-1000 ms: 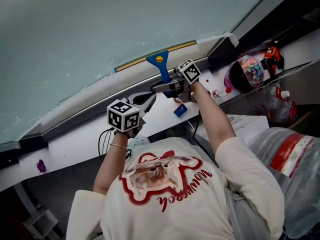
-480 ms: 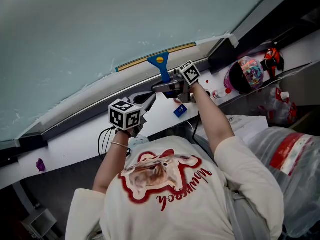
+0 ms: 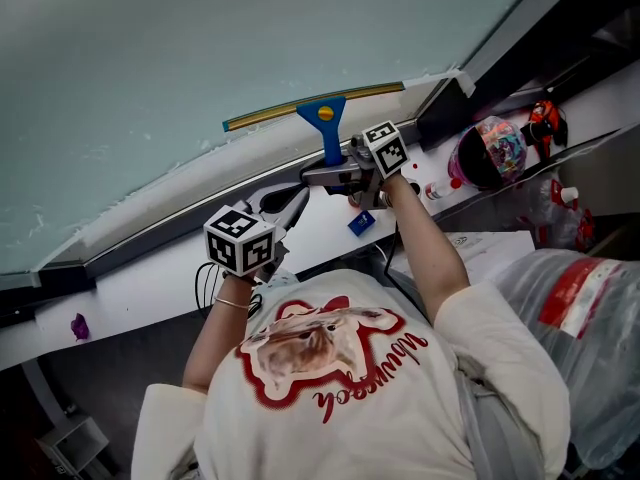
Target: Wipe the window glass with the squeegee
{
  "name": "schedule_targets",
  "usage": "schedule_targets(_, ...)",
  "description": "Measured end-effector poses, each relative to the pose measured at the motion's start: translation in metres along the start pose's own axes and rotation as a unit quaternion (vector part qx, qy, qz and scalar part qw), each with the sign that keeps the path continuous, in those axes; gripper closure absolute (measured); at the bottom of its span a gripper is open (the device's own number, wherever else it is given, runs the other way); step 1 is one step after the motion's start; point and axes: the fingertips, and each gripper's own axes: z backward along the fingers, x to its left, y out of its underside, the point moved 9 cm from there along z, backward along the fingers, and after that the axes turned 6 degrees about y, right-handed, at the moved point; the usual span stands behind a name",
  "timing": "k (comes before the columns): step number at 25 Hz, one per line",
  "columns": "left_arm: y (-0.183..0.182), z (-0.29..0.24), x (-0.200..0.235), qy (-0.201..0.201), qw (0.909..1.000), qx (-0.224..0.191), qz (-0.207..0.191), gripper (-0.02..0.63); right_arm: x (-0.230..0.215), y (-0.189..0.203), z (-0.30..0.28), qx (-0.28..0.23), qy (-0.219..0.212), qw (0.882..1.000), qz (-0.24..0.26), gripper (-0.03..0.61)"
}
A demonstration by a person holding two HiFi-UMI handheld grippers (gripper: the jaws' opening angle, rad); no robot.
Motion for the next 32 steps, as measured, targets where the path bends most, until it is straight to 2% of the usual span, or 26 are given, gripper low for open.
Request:
schedule_targets(5,-0.031,0.035,-0.025,-0.029,0.9974,-0.045,-0.048,0.609,0.041,-0.037,-0.028,0.012,0.001,0.999,0.038,0.566)
schedule_targets(8,-0.054,0.059,-0.04,-0.041,0.9933,-0.073,-0.079,0.609,0.071,-0.063,-0.047,0.016,0.0,0.997,0.081,0.566)
schedule_targets(14,-0.08,0.105,-0.069,-0.067,0.985,-0.117,-0.108,0.609,0.123,-0.094,-0.086,0.032,0.007,0.988,0.154,0.566)
schedule_targets(18,-0.099,0.133,-0.092,-0.112,0.9758,-0.133,-0.133,0.609,0.147,-0.11,-0.11,0.05,-0.012,0.979,0.199,0.566)
schedule_targets(22,-0.099,0.156,-0.107,-0.13,0.9656,-0.169,-0.149,0.609,0.17,-0.118,-0.134,0.062,-0.025,0.973,0.221,0.566)
schedule_targets(26,-0.112,0.185,-0.122,-0.149,0.9517,-0.2,-0.179,0.609,0.195,-0.133,-0.158,0.071,-0.036,0.967,0.243,0.566)
schedule_targets(32,-0.139,0.263,-0.11,-0.132,0.9382,-0.224,-0.229,0.609,0.226,-0.17,-0.231,0.06,-0.023,0.958,0.28,0.566)
